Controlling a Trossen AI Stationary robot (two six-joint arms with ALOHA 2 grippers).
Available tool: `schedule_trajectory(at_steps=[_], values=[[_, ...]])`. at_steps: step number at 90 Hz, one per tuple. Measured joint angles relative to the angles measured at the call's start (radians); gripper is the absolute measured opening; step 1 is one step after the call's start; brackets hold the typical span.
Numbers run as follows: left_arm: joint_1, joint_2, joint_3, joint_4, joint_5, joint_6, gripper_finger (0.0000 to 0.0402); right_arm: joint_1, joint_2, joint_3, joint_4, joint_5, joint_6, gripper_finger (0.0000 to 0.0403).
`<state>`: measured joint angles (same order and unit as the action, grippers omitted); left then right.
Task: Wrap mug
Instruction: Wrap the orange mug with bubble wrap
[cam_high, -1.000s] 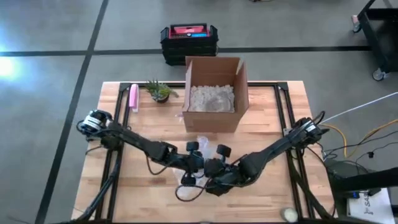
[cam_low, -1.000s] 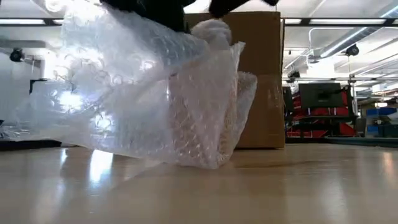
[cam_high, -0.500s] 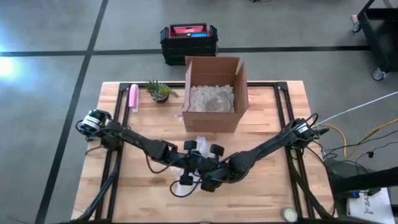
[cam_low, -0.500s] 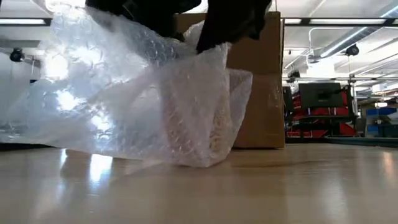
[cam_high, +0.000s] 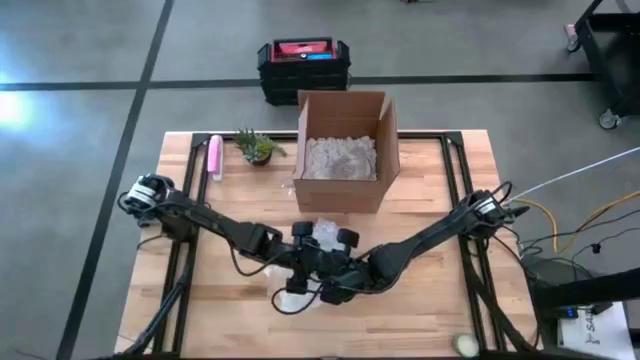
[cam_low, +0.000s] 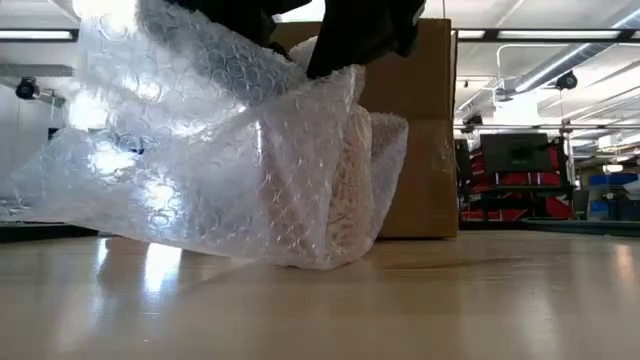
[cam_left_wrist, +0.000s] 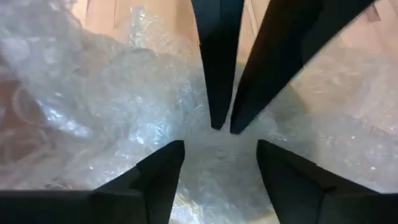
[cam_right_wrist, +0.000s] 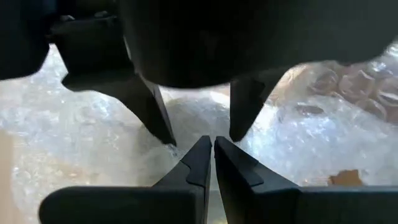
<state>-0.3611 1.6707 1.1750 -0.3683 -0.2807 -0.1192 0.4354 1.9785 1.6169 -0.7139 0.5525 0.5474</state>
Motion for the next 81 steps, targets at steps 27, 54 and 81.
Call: schedule_trajectory(at_steps=[27, 54, 81], values=[[-0.003, -0.009, -0.003, 0.026, 0.002, 0.014, 0.0198, 0.056, 0.004, -0.008, -0.027, 0.053, 0.140, 0.0008], [-0.004, -0.017, 0.003, 0.025, 0.003, 0.032, 0.0165, 0.034, 0.030, -0.012, -0.015, 0.074, 0.125, 0.0008], [-0.017, -0.148, 0.155, -0.294, 0.003, 0.007, 0.0131, 0.004, 0.045, -0.014, -0.012, -0.003, 0.092, 0.0008]])
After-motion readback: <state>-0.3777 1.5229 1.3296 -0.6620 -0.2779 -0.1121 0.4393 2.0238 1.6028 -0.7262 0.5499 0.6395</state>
